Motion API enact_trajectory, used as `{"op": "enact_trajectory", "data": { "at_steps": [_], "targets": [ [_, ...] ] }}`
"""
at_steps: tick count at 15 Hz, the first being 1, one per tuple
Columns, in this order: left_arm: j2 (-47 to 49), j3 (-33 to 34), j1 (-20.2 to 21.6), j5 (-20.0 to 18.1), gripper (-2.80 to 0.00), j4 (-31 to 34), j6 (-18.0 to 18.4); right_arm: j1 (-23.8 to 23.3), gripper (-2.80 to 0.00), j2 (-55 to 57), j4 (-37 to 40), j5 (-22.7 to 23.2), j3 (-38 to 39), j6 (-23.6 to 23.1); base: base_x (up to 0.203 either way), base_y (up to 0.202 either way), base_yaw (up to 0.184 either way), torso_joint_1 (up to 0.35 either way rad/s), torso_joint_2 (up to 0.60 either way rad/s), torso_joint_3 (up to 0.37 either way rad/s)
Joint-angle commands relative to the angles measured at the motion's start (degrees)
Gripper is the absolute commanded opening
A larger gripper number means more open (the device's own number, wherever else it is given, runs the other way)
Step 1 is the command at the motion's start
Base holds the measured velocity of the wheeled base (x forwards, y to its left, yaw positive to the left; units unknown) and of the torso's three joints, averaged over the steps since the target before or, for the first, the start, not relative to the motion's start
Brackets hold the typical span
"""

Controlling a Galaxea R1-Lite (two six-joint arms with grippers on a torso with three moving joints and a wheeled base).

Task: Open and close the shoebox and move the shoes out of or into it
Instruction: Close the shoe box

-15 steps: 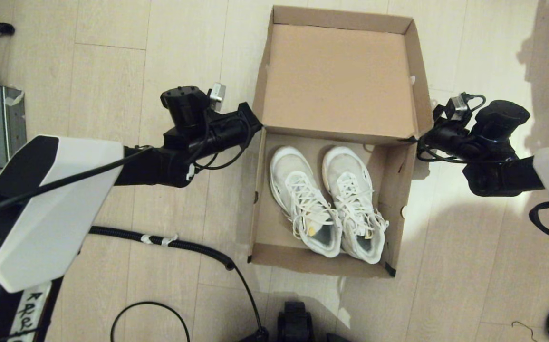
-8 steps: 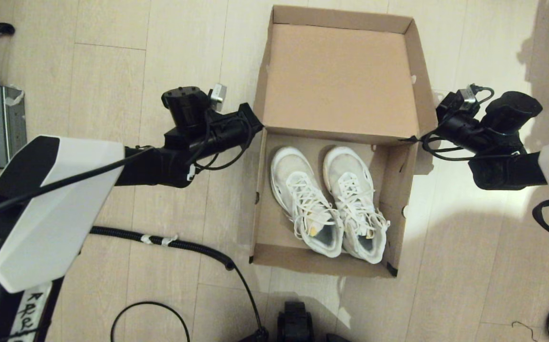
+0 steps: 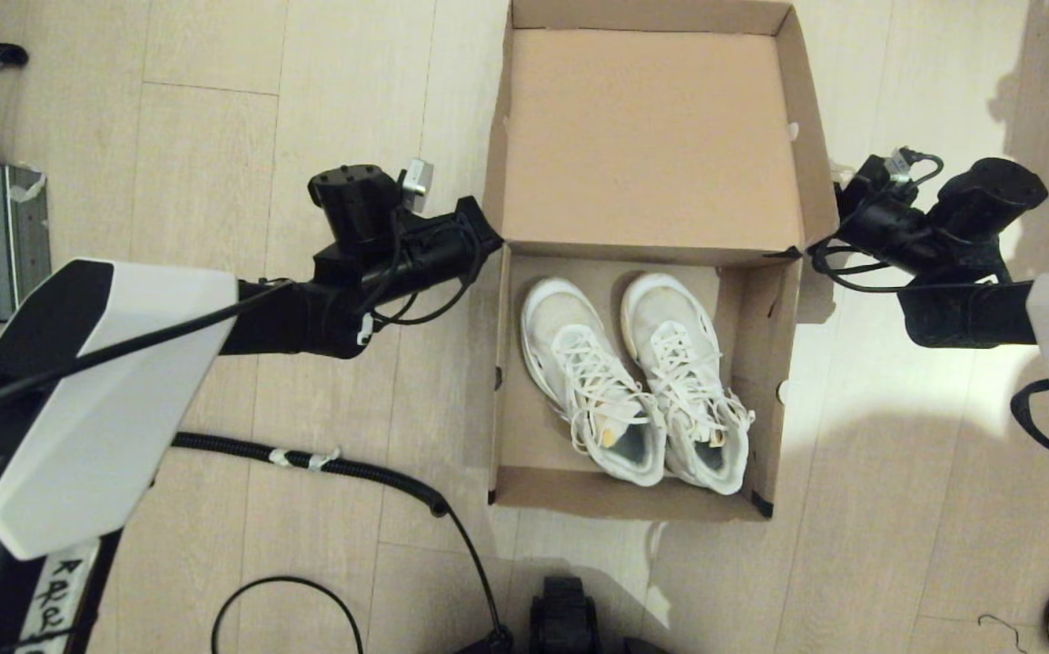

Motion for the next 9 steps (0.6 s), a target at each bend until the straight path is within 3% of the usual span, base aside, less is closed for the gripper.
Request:
{"op": "enact_trajectory", "data": {
  "at_steps": [1, 4, 9],
  "targets": [
    [0.21, -0.13, 0.00, -0.23, -2.80, -0.23, -0.28, 0.04, -2.80, 0.69, -0.50, 0.97, -0.22, 0.80, 0.000, 0.000, 0.000, 0.000, 0.00, 0.000],
    [0.43, -0.09, 0.00, -0.52, -2.80, -0.23, -0.28, 0.16, -2.80, 0.87, -1.10, 1.92, -0.83, 3.78, 0.000, 0.000, 0.000, 0.000, 0.00, 0.000],
    [0.70, -0.13, 0.00, -0.96, -2.80, -0.14, -0.23, 0.63, -2.80, 1.82, -3.37, 3.68, -1.36, 4.14, 0.000, 0.000, 0.000, 0.000, 0.00, 0.000]
  ]
}}
